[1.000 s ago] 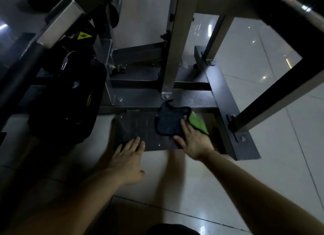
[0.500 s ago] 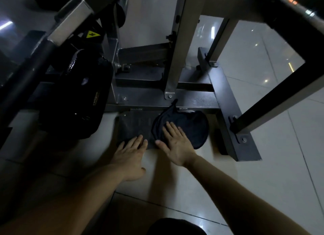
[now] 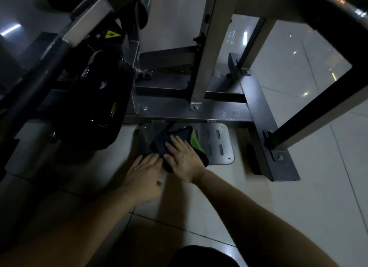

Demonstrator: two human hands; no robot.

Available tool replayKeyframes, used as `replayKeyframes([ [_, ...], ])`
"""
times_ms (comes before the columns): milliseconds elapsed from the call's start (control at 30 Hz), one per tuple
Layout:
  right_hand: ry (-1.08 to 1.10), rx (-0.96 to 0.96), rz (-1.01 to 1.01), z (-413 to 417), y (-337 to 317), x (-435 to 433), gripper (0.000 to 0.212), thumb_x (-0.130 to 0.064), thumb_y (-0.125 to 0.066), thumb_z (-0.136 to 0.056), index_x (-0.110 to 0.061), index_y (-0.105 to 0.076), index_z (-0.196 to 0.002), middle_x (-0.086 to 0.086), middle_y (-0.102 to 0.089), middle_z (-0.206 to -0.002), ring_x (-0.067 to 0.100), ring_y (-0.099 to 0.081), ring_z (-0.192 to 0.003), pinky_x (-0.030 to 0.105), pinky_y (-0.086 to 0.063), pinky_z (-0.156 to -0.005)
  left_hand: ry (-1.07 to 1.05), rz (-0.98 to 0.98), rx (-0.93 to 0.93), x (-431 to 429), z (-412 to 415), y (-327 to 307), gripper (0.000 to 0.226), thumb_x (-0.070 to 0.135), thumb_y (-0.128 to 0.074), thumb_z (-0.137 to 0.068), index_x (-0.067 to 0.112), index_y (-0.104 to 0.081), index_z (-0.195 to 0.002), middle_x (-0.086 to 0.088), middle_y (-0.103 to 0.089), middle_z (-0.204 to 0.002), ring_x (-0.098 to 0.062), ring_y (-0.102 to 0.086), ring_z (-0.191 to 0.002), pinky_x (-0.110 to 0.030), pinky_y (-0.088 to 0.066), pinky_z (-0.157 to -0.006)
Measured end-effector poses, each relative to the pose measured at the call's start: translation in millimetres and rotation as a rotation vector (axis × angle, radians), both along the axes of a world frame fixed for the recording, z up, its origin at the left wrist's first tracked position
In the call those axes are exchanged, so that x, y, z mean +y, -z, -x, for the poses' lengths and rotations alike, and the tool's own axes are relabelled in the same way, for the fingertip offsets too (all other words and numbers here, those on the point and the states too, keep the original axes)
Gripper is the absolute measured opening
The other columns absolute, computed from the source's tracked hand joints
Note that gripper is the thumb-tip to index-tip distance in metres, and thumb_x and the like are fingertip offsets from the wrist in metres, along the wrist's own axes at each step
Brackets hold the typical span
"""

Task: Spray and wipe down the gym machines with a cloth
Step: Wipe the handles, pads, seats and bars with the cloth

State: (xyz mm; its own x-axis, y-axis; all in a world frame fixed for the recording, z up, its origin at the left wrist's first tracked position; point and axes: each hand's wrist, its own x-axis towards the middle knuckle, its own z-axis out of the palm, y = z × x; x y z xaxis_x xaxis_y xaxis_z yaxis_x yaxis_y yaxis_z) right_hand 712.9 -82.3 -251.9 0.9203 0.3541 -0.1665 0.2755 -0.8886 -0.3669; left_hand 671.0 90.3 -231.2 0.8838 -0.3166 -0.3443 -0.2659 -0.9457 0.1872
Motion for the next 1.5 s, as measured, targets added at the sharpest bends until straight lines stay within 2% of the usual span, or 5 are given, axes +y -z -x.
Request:
replayKeyframes([
  [100, 0.205, -0.18, -0.194, 1.3, -8.6, -39.2, 0.058, -0.041, -0.033, -0.106, -0.007, -0.049, -0.151, 0.014, -0.039, -0.162, 0.029, -0.035, -0.15, 0.03, -0.021, -0.124, -0.207, 0.067, -0.237, 4.7, 23.4, 4.7, 0.063, 0.029, -0.066, -0.085, 0.017, -0.052, -0.146, -0.009, -0.043, -0.156, -0.025, -0.042, -0.142, -0.043, -0.029, -0.122],
  [200, 0.413, -0.255, -0.12, -4.2, -9.2, -93.9, 0.069, -0.047, -0.022, -0.103, -0.003, -0.05, -0.147, 0.021, -0.044, -0.156, 0.035, -0.039, -0.146, 0.038, -0.03, -0.122, -0.127, 0.205, -0.279, -21.4, 19.9, 5.7, 0.063, 0.034, -0.063, -0.092, 0.017, -0.046, -0.15, -0.01, -0.035, -0.161, -0.029, -0.037, -0.146, -0.046, -0.03, -0.121],
  [533, 0.479, -0.284, 0.037, -22.4, 38.7, -105.5, 0.063, -0.043, -0.013, -0.107, -0.011, -0.061, -0.134, 0.017, -0.041, -0.159, 0.027, -0.026, -0.155, 0.036, -0.014, -0.128, -0.017, 0.092, -0.187, -118.2, -55.9, 42.5, 0.064, 0.053, -0.021, -0.107, 0.026, -0.007, -0.164, -0.009, 0.0, -0.172, -0.026, 0.003, -0.158, -0.045, 0.003, -0.127],
  [1200, 0.581, -0.306, 0.173, -15.5, 33.7, -89.0, 0.067, -0.049, -0.015, -0.105, -0.013, -0.043, -0.154, 0.012, -0.027, -0.168, 0.027, -0.016, -0.158, 0.042, -0.02, -0.127, -0.432, -0.047, -0.154, -59.7, -108.7, 58.4, 0.085, 0.069, -0.013, -0.098, 0.017, 0.007, -0.162, -0.017, 0.009, -0.17, -0.035, 0.011, -0.156, -0.058, 0.003, -0.125],
  [1500, 0.592, -0.292, 0.109, -16.3, 37.4, -93.8, 0.064, -0.045, -0.014, -0.106, -0.016, -0.041, -0.156, 0.006, -0.023, -0.169, 0.019, -0.012, -0.159, 0.041, -0.019, -0.128, 0.193, 0.033, -0.233, -77.5, -84.3, 57.3, 0.074, 0.061, 0.0, -0.098, 0.025, 0.002, -0.163, -0.004, 0.007, -0.172, -0.022, 0.013, -0.157, -0.045, 0.003, -0.127],
])
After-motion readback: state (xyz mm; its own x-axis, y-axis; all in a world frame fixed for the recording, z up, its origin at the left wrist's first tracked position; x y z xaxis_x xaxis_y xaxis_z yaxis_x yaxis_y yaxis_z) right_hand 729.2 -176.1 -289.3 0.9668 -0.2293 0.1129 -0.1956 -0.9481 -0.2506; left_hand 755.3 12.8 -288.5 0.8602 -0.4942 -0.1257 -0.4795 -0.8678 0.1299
